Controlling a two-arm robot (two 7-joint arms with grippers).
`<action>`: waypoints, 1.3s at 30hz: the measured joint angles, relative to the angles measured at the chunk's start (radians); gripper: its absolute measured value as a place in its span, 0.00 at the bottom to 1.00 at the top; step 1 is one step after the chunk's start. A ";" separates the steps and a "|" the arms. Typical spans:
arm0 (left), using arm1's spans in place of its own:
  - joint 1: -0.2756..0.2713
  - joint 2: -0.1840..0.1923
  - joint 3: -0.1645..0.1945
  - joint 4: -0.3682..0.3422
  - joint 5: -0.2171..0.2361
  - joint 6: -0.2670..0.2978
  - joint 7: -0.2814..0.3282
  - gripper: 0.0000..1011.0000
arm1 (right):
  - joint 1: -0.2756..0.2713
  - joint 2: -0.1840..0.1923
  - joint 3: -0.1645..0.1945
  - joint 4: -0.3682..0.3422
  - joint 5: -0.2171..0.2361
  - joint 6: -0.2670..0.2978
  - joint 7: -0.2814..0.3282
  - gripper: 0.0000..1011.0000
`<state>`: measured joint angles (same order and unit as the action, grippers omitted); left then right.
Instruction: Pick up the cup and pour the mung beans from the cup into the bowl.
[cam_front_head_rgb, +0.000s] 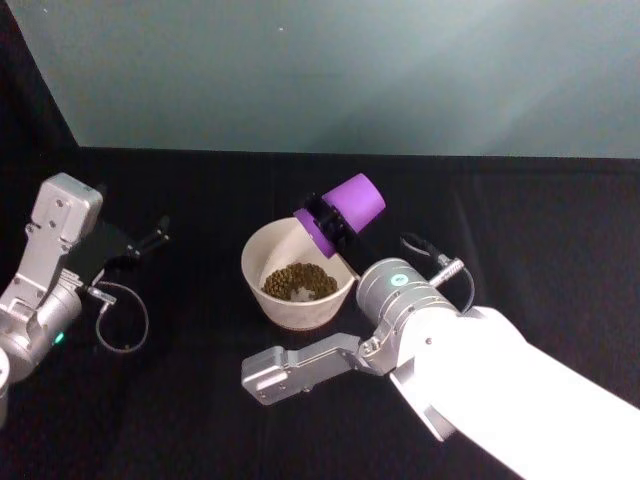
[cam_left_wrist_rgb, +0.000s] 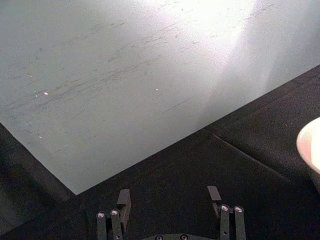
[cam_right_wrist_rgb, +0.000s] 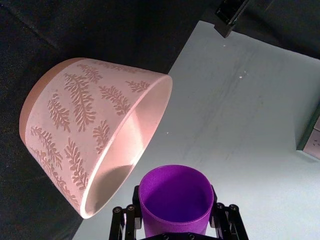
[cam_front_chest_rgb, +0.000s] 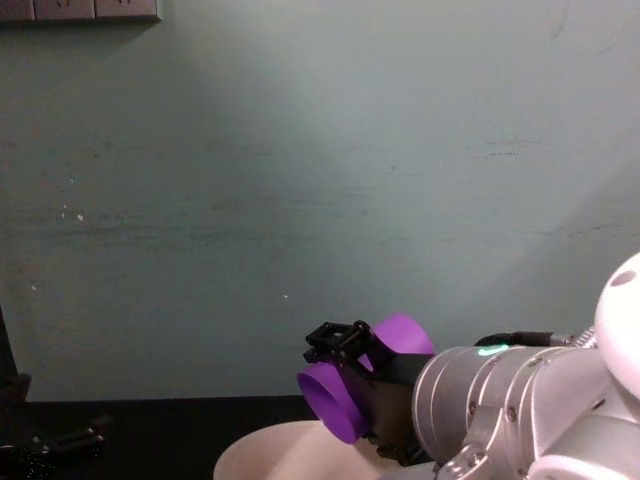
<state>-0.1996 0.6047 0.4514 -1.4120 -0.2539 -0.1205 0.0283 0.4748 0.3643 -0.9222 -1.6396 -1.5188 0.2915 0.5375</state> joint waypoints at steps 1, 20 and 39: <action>0.000 0.000 0.000 0.000 0.000 0.000 0.000 0.99 | 0.000 0.000 -0.001 0.000 -0.003 0.000 0.001 0.72; 0.000 0.000 0.000 0.000 0.000 0.000 0.000 0.99 | 0.028 0.010 -0.088 0.006 -0.209 0.003 0.053 0.72; 0.000 0.000 0.000 0.000 0.000 0.000 0.000 0.99 | 0.035 0.010 -0.116 0.013 -0.283 -0.009 0.070 0.72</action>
<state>-0.1995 0.6047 0.4514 -1.4120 -0.2539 -0.1205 0.0283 0.5103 0.3747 -1.0383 -1.6265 -1.8017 0.2821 0.6076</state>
